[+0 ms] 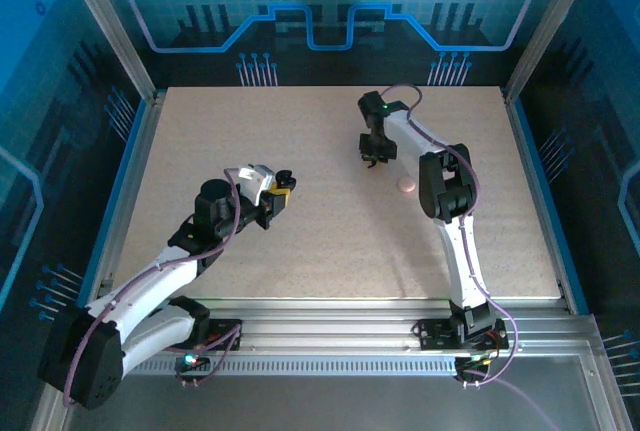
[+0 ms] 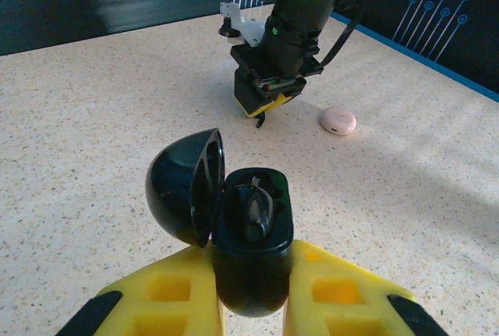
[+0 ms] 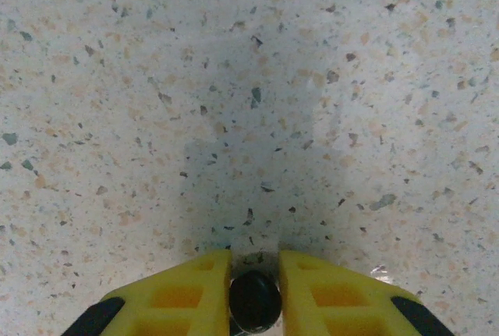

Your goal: Insert the wireless bluetooth earbuds into the charging case

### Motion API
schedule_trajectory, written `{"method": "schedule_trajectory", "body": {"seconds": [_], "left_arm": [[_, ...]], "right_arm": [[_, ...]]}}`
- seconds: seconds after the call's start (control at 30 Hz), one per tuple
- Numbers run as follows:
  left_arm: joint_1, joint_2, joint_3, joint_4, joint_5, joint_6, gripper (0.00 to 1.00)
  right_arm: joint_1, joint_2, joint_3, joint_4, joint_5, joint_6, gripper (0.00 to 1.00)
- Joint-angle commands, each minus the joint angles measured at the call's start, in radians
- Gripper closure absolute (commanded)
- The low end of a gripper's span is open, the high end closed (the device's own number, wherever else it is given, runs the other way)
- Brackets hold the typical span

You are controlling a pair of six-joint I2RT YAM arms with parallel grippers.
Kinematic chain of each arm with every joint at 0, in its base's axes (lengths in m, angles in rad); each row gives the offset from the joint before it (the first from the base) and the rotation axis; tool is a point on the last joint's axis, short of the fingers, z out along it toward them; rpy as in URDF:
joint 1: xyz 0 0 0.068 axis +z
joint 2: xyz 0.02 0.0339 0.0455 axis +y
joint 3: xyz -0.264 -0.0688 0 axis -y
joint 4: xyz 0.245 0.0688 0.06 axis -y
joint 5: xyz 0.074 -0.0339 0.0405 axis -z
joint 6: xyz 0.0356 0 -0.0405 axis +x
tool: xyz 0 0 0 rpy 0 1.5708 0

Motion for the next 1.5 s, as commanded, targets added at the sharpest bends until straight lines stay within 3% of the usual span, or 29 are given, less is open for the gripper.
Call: {"method": "schedule_trajectory", "body": {"seconds": [0.0, 0.33, 0.73, 1.1, 1.47], "left_arm": [[0.009, -0.011, -0.007, -0.007, -0.006, 0.019, 0.94], [0.008, 0.074, -0.02, 0.073, 0.031, -0.02, 0.95], [-0.011, 0.345, 0.01, 0.333, 0.099, -0.116, 0.96], [-0.072, 0.528, 0.085, 0.513, 0.161, -0.156, 0.96], [-0.095, 0.563, 0.104, 0.613, 0.224, -0.188, 0.96]], "right_arm": [[0.022, 0.011, -0.017, -0.074, 0.005, -0.006, 0.8], [0.048, -0.204, -0.218, 0.088, -0.002, -0.009, 0.82], [0.112, -0.552, -0.561, 0.339, -0.087, -0.054, 0.82], [0.224, -0.814, -0.743, 0.522, -0.093, -0.229, 0.83], [0.301, -0.937, -0.887, 0.721, -0.157, -0.412, 0.82]]}}
